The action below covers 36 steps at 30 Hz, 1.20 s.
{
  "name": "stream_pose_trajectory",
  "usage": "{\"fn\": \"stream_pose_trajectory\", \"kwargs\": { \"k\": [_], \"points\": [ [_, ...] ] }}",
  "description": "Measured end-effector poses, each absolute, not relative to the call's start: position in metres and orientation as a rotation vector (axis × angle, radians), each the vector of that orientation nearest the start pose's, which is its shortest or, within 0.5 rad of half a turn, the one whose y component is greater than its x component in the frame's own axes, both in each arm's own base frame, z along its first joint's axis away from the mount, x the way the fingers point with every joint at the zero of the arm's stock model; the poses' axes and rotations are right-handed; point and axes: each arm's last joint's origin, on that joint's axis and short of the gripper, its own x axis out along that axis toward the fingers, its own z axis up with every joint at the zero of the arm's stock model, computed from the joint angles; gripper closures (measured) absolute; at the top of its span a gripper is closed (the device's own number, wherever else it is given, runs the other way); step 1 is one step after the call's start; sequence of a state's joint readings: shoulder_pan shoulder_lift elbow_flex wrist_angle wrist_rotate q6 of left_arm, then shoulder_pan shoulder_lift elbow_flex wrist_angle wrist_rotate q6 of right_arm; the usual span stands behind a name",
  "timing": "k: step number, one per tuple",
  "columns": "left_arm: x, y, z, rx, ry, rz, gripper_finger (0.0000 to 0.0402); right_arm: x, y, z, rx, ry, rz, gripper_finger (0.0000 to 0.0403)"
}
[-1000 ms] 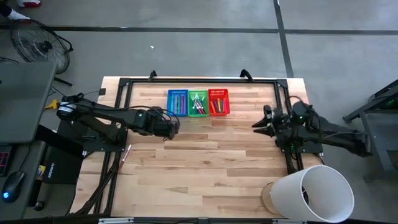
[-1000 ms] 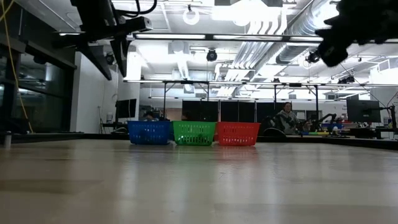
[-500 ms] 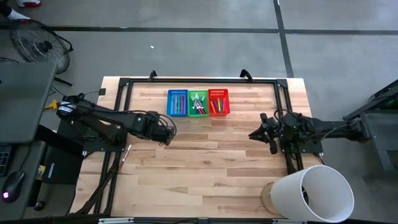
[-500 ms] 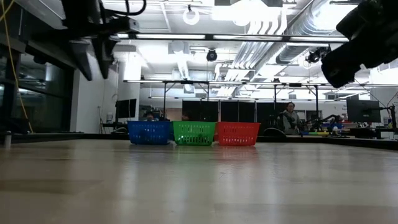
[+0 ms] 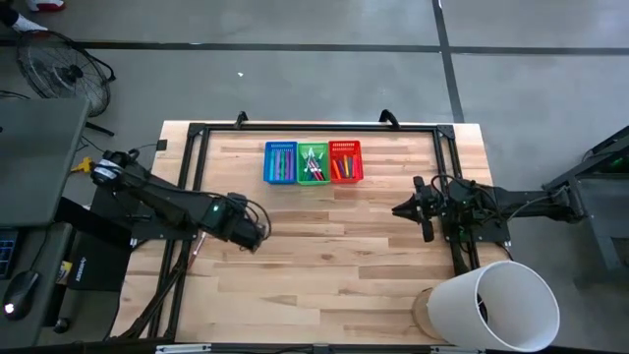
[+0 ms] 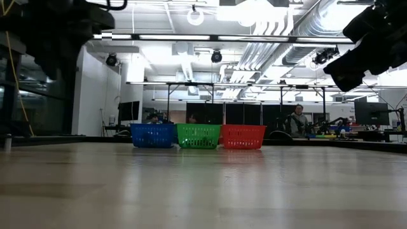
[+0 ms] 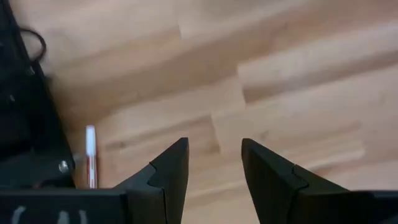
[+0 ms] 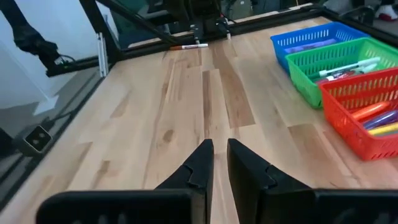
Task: Pick & Place Markers
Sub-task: Put the brown marker pen into the green bin
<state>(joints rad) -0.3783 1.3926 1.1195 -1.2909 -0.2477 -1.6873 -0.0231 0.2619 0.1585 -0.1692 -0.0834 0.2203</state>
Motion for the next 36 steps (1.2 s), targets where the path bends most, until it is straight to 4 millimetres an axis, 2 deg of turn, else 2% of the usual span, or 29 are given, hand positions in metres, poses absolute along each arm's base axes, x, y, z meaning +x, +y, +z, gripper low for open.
{"fn": "stream_pose_trajectory", "kwargs": {
  "k": [4, 8, 13, 17, 26, 32, 36],
  "points": [
    [0.213, -0.083, 0.248, -0.92, 1.143, 1.027, 0.0257, 0.108, 0.0, 0.18, 0.274, 0.283, 0.023, 0.037],
    [0.21, -0.084, 0.235, -0.957, 1.214, 1.007, 0.0257, 0.108, 0.0, 0.18, 0.248, 0.282, 0.026, 0.037],
    [0.217, -0.084, 0.217, -0.974, 1.241, 1.019, 0.0258, 0.108, 0.0, 0.18, 0.213, 0.283, 0.029, 0.037],
    [0.216, -0.084, 0.214, -0.966, 1.3, 1.024, 0.0278, 0.108, 0.0, 0.18, 0.214, 0.279, 0.029, 0.0366],
    [0.225, -0.084, 0.211, -0.943, 1.207, 0.989, 0.0393, 0.108, 0.0, 0.18, 0.214, 0.281, 0.029, 0.0366],
    [0.233, -0.078, 0.209, -0.917, 1.149, 0.973, 0.0398, 0.108, 0.0, 0.18, 0.215, 0.283, 0.029, 0.0361],
    [0.244, -0.066, 0.209, -0.954, 1.027, 1.008, 0.04, 0.108, 0.0, 0.18, 0.214, 0.283, 0.029, 0.0363]
  ]
}}
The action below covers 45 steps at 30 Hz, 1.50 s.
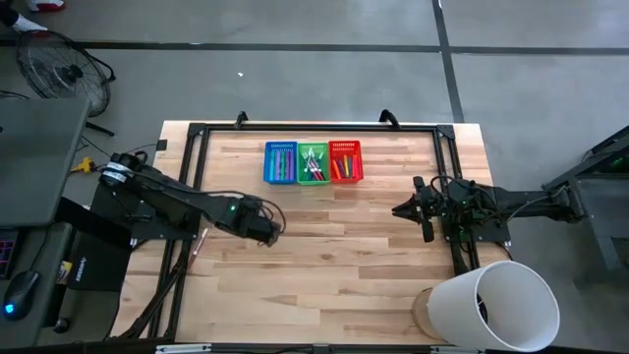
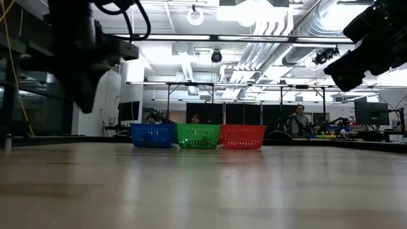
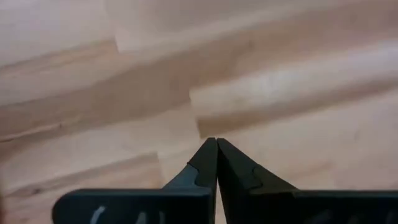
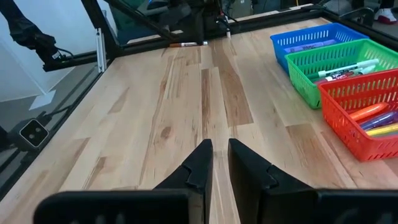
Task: Pick & Place Markers
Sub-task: Put the brown marker pen into the green bin
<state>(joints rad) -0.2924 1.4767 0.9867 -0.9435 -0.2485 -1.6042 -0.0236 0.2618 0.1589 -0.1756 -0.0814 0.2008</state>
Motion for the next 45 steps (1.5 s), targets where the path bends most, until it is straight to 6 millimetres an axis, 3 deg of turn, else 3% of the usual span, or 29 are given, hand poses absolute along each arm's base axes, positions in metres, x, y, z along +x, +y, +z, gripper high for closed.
{"fn": "stream_pose_trajectory", "kwargs": {
  "k": [6, 13, 19, 26, 34, 40, 45],
  "points": [
    [0.237, -0.054, 0.194, -1.028, 1.001, 1.112, 0.0401, 0.109, 0.0, 0.18, 0.214, 0.284, 0.029, 0.0359],
    [0.213, -0.051, 0.17, -1.158, 1.052, 1.139, 0.0401, 0.109, 0.0, 0.179, 0.214, 0.288, 0.029, 0.0363],
    [0.192, -0.047, 0.175, -1.142, 1.108, 1.284, 0.0401, 0.11, 0.0, 0.179, 0.215, 0.292, 0.028, 0.0359],
    [0.17, -0.045, 0.184, -1.106, 1.306, 1.46, 0.0401, 0.11, 0.0, 0.179, 0.215, 0.293, 0.028, 0.0363],
    [0.161, -0.045, 0.18, -1.027, 1.47, 1.571, 0.0401, 0.11, 0.0, 0.179, 0.215, 0.292, 0.028, 0.0359],
    [0.16, -0.048, 0.163, -1.004, 1.634, 1.562, 0.0401, 0.11, 0.0, 0.179, 0.214, 0.289, 0.029, 0.0363],
    [0.16, -0.049, 0.162, -1.008, 1.672, 1.558, 0.0401, 0.11, 0.0, 0.18, 0.214, 0.288, 0.029, 0.036]
  ]
}}
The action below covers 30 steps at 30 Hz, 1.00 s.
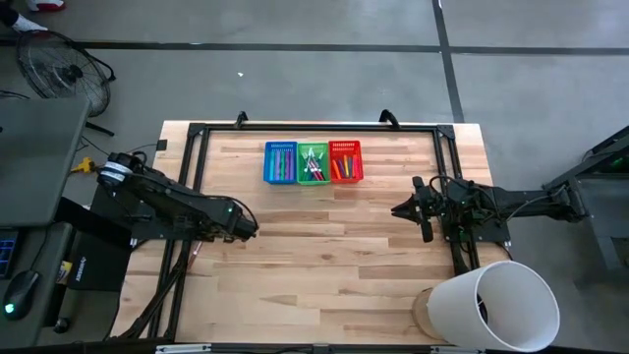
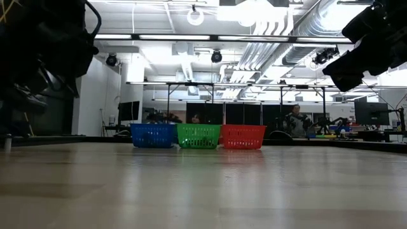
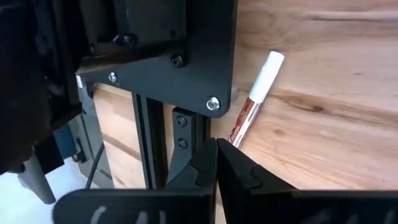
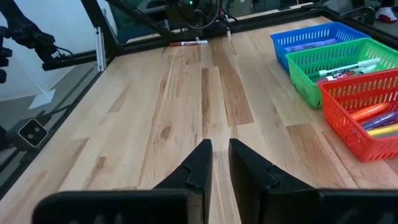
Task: Pick & Place Markers
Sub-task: Put the brown marker pen into the green bin
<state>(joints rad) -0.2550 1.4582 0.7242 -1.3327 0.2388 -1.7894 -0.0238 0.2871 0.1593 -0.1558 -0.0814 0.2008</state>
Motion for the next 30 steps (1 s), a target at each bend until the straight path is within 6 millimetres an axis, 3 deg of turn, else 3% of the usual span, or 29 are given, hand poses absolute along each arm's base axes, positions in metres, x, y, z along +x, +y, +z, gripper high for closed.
{"fn": "stream_pose_trajectory", "kwargs": {
  "k": [12, 30],
  "points": [
    [0.171, -0.066, 0.136, -1.086, 1.842, 1.52, 0.0401, 0.11, 0.0, 0.18, 0.214, 0.288, 0.029, 0.0362],
    [0.157, -0.064, 0.112, -1.208, 1.79, 1.676, 0.0401, 0.11, 0.0, 0.18, 0.214, 0.286, 0.029, 0.0359]
  ]
}}
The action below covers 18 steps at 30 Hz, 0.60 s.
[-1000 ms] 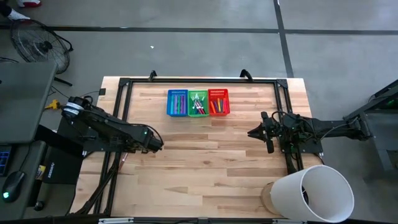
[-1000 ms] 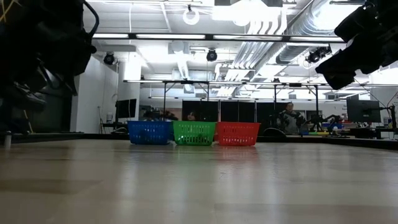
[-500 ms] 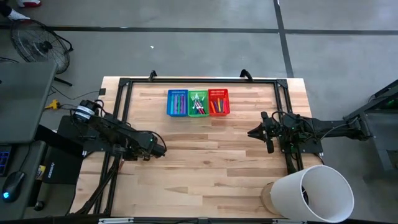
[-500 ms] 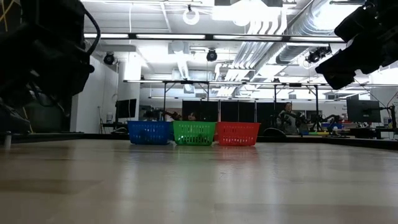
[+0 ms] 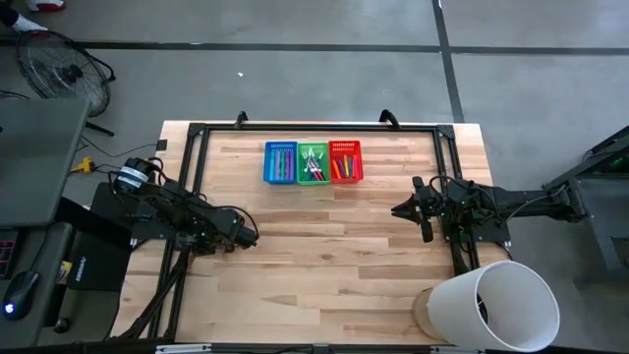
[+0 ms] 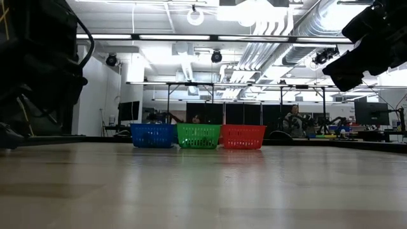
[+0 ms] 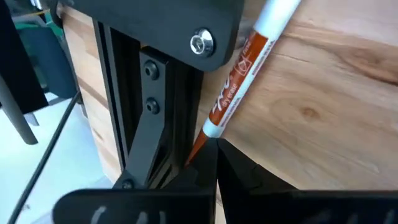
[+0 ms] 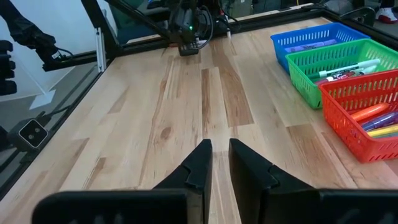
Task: Pick & Place Markers
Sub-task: Put the brown marker pen into the green bin
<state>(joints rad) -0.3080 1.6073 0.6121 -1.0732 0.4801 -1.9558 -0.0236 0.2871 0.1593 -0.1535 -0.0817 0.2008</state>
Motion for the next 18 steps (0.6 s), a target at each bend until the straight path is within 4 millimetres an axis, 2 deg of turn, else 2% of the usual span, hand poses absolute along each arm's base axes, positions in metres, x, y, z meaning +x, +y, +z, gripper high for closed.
{"fn": "stream_pose_trajectory", "kwargs": {
  "k": [9, 13, 18],
  "points": [
    [0.156, -0.062, 0.127, -1.267, 1.661, 1.708, 0.0401, 0.11, 0.0, 0.18, 0.214, 0.286, 0.03, 0.0361],
    [0.148, -0.059, 0.134, -1.218, 1.647, 1.799, 0.0401, 0.11, 0.0, 0.18, 0.214, 0.286, 0.029, 0.036],
    [0.137, -0.056, 0.129, -1.227, 1.67, 1.784, 0.0401, 0.11, 0.0, 0.18, 0.214, 0.286, 0.029, 0.0355]
  ]
}}
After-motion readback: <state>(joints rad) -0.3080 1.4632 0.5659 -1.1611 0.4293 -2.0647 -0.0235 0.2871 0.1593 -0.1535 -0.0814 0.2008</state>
